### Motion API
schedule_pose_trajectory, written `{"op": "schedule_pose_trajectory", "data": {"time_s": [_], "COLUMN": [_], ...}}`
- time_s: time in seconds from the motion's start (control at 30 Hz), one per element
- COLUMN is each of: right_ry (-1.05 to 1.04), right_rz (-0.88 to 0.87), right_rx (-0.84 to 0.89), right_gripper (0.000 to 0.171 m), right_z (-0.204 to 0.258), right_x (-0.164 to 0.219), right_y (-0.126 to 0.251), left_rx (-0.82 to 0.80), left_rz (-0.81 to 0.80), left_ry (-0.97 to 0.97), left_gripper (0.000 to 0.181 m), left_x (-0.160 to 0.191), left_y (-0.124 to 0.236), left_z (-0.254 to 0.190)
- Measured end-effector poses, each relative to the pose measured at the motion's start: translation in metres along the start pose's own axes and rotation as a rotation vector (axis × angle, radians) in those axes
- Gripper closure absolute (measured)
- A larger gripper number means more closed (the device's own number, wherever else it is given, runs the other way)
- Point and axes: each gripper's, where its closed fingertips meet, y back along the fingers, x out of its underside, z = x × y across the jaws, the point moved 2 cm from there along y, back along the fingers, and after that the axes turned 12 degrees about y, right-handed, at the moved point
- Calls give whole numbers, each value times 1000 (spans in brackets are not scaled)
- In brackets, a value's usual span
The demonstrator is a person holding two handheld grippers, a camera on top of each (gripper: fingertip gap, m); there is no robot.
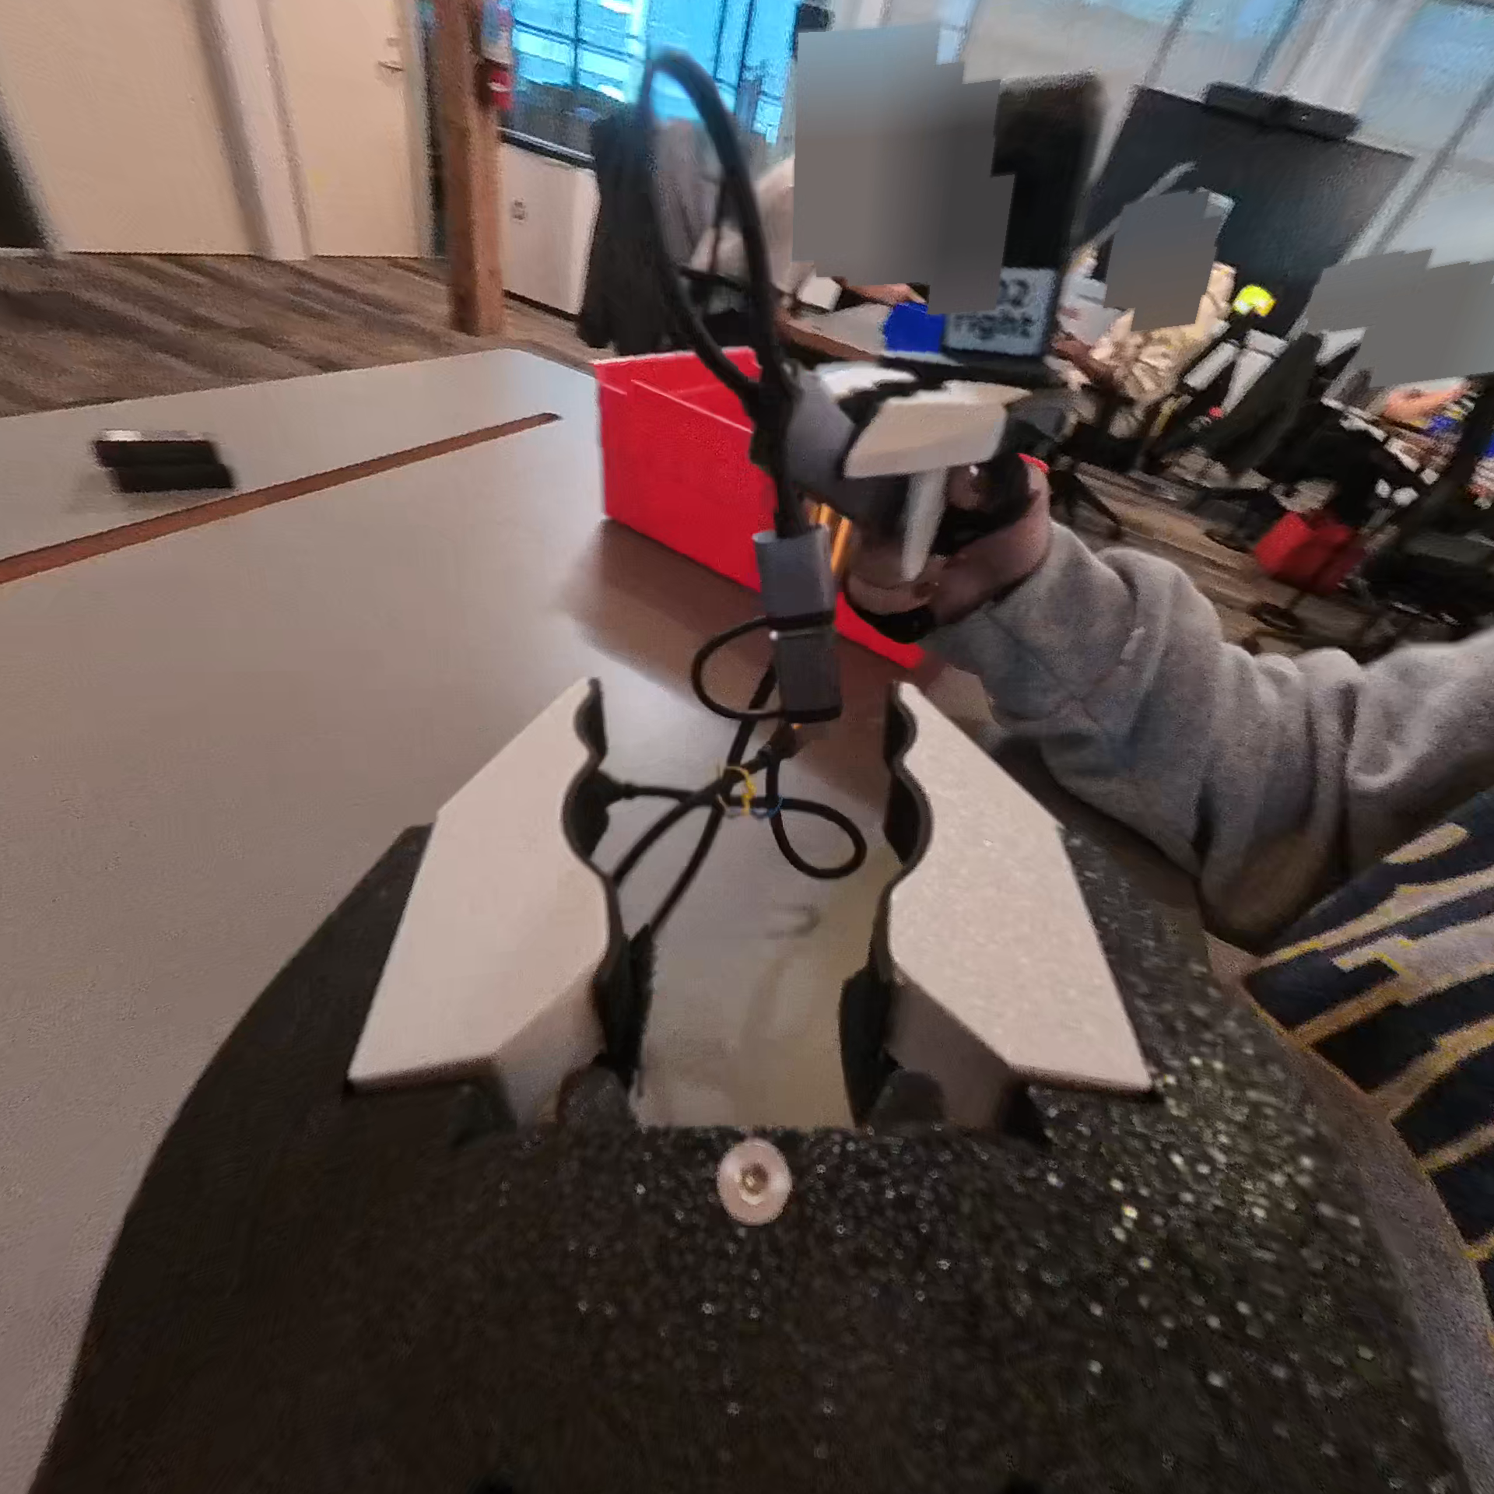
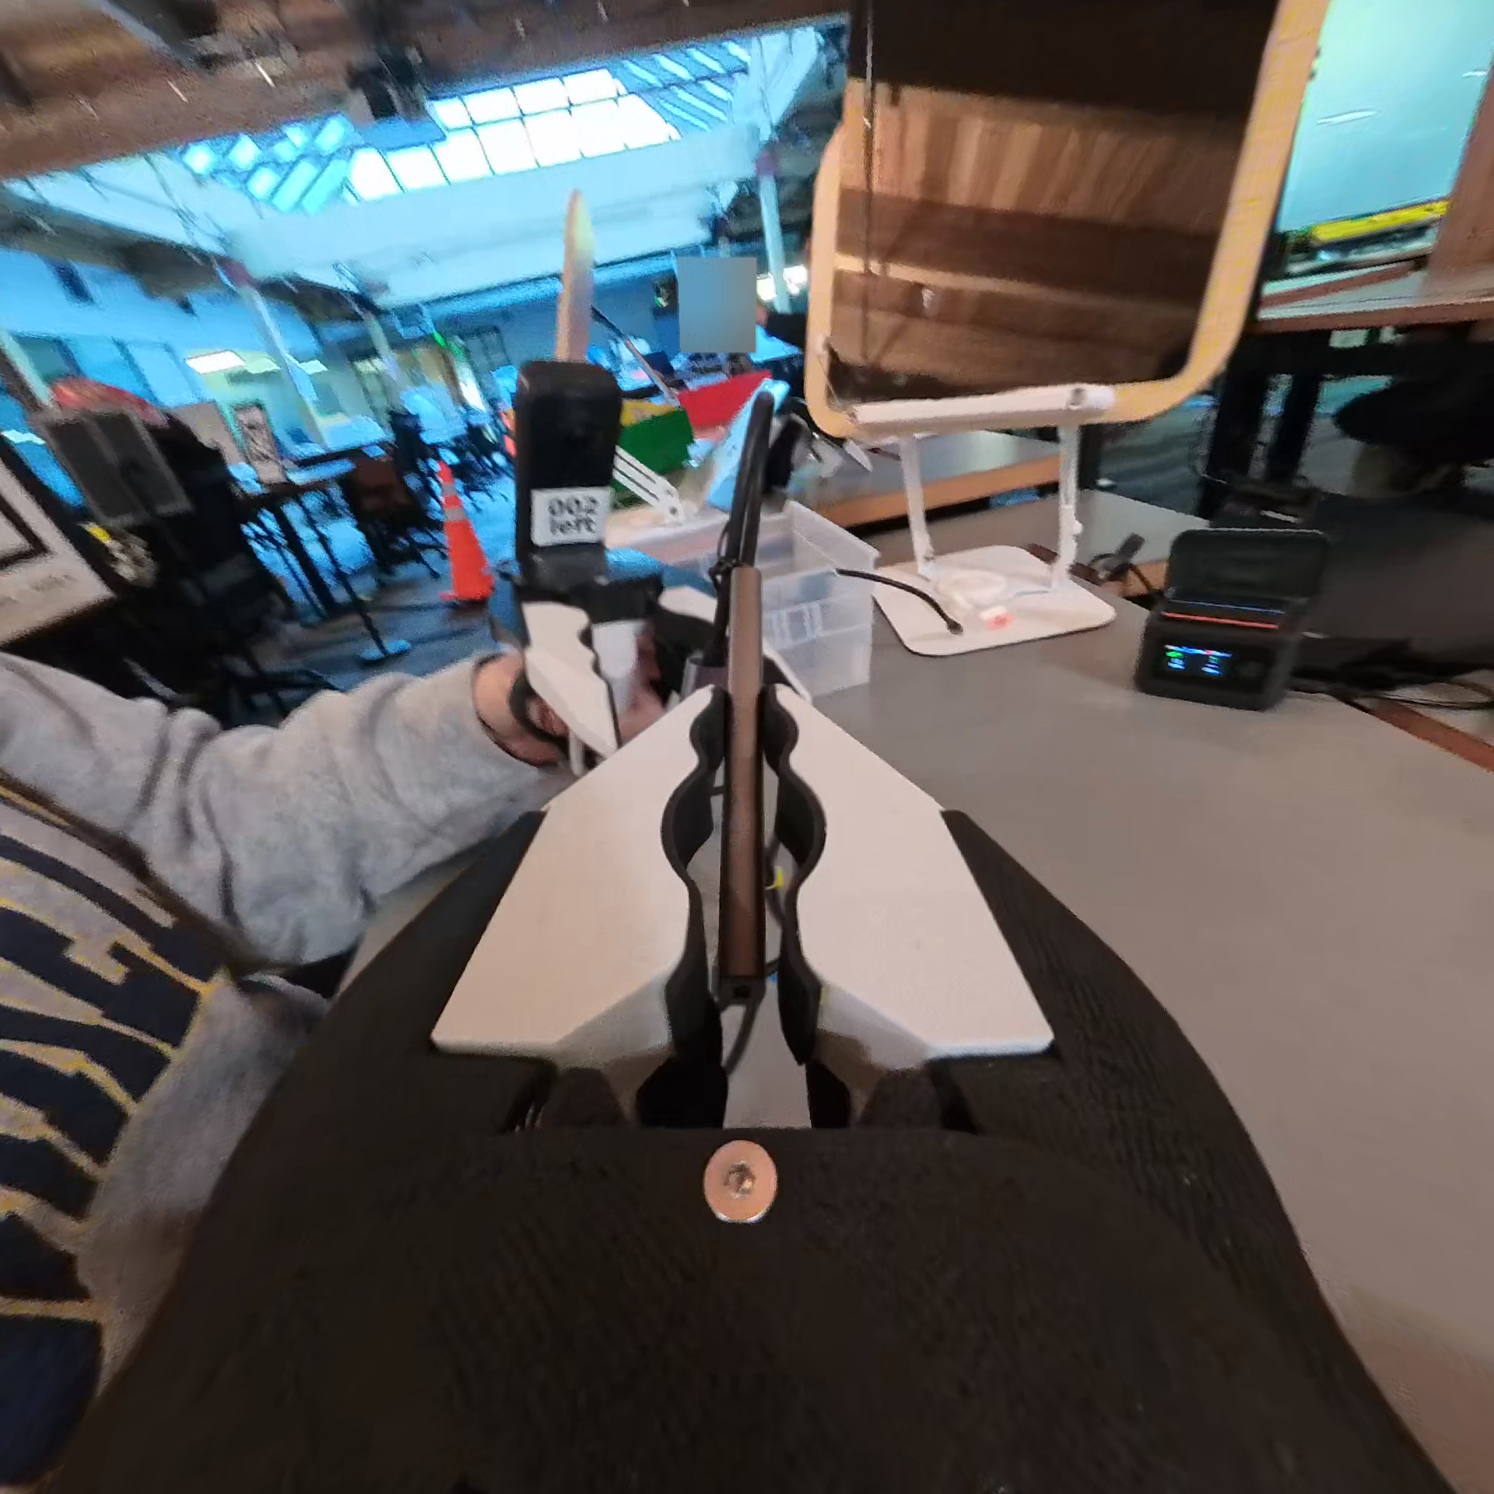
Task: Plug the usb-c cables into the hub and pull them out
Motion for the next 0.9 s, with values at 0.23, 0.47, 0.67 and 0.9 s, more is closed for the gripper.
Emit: {"op": "schedule_pose_trajectory", "data": {"time_s": [0.23,0.47,0.67,0.9], "right_ry": [99,229,200,117], "right_rz": [34,101,107,60], "right_rx": [151,271,225,103], "right_gripper": [164,164,164,164], "right_z": [-11,-16,-11,3], "right_x": [-1,-1,4,5], "right_y": [7,7,1,-7], "left_rx": [59,169,121,-134], "left_rz": [-113,-55,-105,-67], "left_ry": [-185,-290,-272,-171], "left_gripper": [151,178,178,168], "left_x": [-10,8,6,3], "left_y": [-1,-10,-28,-34], "left_z": [-37,-63,-62,-19]}}
